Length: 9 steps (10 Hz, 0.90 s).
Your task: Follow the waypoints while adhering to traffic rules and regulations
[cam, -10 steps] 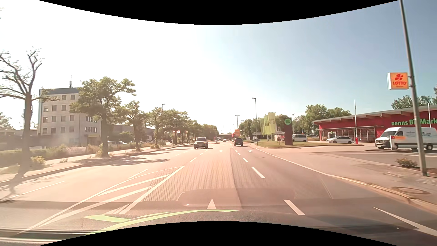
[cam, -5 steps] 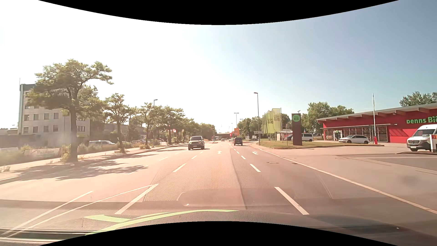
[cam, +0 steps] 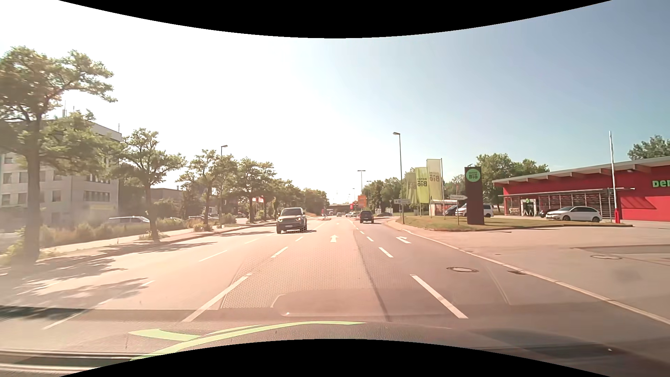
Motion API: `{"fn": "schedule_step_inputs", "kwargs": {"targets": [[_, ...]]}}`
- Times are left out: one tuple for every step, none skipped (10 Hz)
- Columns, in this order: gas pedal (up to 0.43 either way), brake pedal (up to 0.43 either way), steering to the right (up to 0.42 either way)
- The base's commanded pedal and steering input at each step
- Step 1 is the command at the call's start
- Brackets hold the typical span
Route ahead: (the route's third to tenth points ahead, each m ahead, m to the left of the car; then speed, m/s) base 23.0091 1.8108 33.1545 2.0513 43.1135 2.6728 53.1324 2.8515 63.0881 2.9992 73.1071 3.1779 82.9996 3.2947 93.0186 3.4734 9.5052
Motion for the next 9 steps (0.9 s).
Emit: {"fn": "schedule_step_inputs", "kwargs": {"targets": [[0.059, 0.0, 0.007], [0.059, 0.0, 0.007], [0.059, 0.0, 0.007], [0.059, 0.0, 0.007], [0.059, 0.0, 0.006], [0.059, 0.0, 0.006], [0.059, 0.0, 0.006], [0.059, 0.0, 0.006], [0.059, 0.0, 0.005]]}}
